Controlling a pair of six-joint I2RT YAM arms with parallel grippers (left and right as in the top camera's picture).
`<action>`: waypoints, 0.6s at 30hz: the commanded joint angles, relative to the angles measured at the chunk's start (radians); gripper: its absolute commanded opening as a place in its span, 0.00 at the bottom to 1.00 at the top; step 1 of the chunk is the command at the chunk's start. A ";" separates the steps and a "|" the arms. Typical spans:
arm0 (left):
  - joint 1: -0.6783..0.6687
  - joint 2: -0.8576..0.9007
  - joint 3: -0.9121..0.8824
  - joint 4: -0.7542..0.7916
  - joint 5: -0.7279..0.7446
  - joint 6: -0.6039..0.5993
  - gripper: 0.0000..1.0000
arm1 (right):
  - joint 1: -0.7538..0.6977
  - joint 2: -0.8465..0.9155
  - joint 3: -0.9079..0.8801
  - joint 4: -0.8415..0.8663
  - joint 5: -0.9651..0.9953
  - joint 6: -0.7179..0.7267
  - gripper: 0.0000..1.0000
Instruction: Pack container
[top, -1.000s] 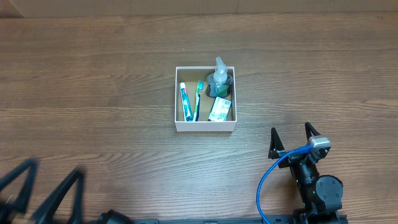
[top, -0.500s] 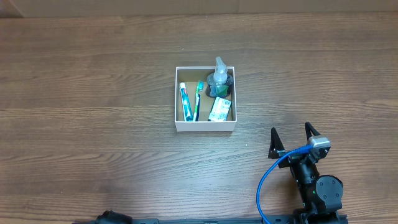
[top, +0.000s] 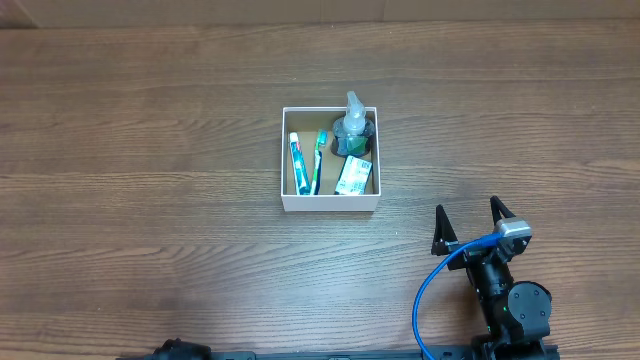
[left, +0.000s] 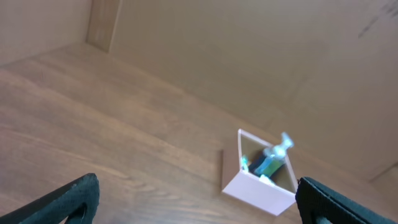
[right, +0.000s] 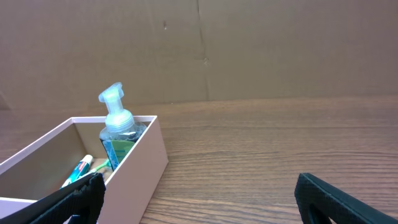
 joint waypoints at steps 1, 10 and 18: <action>0.019 -0.017 -0.085 0.070 -0.003 -0.021 1.00 | -0.006 -0.011 -0.011 0.006 0.005 -0.003 1.00; 0.020 -0.017 -0.531 0.793 0.193 0.187 1.00 | -0.006 -0.011 -0.011 0.006 0.005 -0.003 1.00; 0.020 -0.017 -1.047 1.455 0.558 0.432 1.00 | -0.006 -0.011 -0.011 0.006 0.005 -0.003 1.00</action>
